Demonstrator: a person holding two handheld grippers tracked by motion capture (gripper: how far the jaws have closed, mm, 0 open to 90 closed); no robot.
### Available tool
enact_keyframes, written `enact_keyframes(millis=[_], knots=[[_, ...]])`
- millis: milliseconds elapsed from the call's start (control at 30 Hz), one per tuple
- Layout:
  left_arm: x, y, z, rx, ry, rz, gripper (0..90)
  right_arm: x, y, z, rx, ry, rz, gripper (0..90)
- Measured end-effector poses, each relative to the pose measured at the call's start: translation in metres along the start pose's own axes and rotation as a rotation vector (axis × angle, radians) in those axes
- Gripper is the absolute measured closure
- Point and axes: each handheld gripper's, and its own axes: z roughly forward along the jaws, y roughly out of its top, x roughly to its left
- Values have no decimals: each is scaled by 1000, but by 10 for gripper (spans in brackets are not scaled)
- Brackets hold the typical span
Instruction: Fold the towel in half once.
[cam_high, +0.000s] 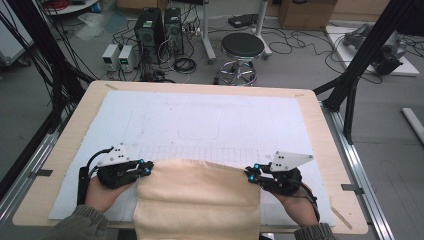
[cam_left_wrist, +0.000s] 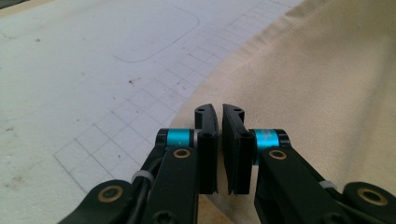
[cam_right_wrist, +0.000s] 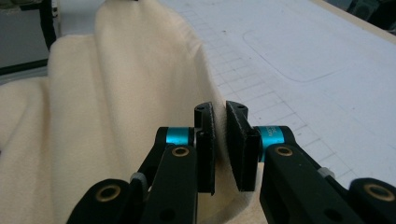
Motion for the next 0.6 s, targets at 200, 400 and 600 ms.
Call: enact_keyframes(millis=[200,400,600], knots=[[-19,-9,-20,-3,-42,50,834,22,-1,-9,2,51,-39,818],[-28,-20,-24,38,-53,71,831,34,-7,-10,13,77,-48,815],[-34,-25,-25,59,-105,86,879,38,-11,-6,33,120,-42,815]])
